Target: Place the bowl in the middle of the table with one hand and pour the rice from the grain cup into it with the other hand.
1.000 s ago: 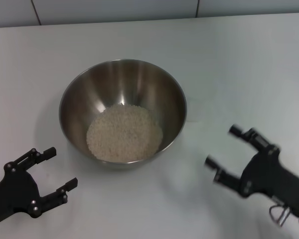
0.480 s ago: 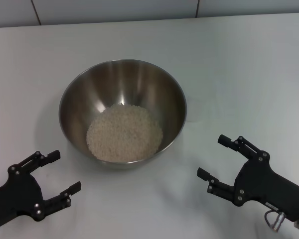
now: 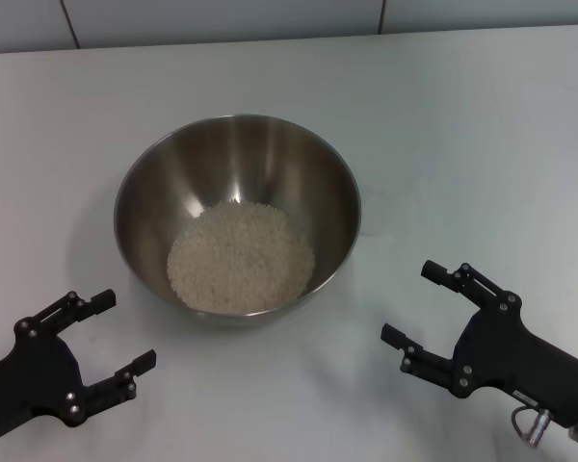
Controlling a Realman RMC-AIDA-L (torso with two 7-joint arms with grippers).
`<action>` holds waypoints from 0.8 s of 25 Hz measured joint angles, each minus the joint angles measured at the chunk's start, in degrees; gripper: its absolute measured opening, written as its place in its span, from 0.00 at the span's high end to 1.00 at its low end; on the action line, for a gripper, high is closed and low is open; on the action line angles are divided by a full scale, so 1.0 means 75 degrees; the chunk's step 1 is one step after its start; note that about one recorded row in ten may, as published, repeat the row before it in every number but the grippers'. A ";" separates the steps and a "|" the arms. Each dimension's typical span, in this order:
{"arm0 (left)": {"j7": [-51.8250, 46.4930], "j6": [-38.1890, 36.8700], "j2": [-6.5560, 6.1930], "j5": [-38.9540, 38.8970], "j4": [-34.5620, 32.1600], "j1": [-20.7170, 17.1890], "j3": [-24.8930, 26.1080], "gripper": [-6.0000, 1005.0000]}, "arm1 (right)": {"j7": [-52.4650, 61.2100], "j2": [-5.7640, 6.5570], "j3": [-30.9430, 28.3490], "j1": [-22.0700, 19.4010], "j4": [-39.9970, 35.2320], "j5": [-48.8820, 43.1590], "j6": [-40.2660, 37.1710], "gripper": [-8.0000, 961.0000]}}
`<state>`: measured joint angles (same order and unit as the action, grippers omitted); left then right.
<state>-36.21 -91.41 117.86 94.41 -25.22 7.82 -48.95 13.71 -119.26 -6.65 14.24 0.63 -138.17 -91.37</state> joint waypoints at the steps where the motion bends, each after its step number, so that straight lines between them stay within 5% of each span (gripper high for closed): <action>1: 0.0000 0.0000 0.0000 -0.0001 0.0000 0.0000 0.0000 0.19 | 0.0000 0.0000 -0.0004 0.0000 -0.0001 0.0003 0.0031 0.13; 20: 0.0000 0.0001 0.0000 -0.0002 0.0000 0.0000 0.0029 0.19 | 0.0000 0.0000 -0.0005 0.0023 0.0034 0.0004 0.0172 0.13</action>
<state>-36.21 -91.41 117.86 94.39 -25.22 7.82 -48.73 13.72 -119.27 -6.68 14.41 0.88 -138.14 -90.08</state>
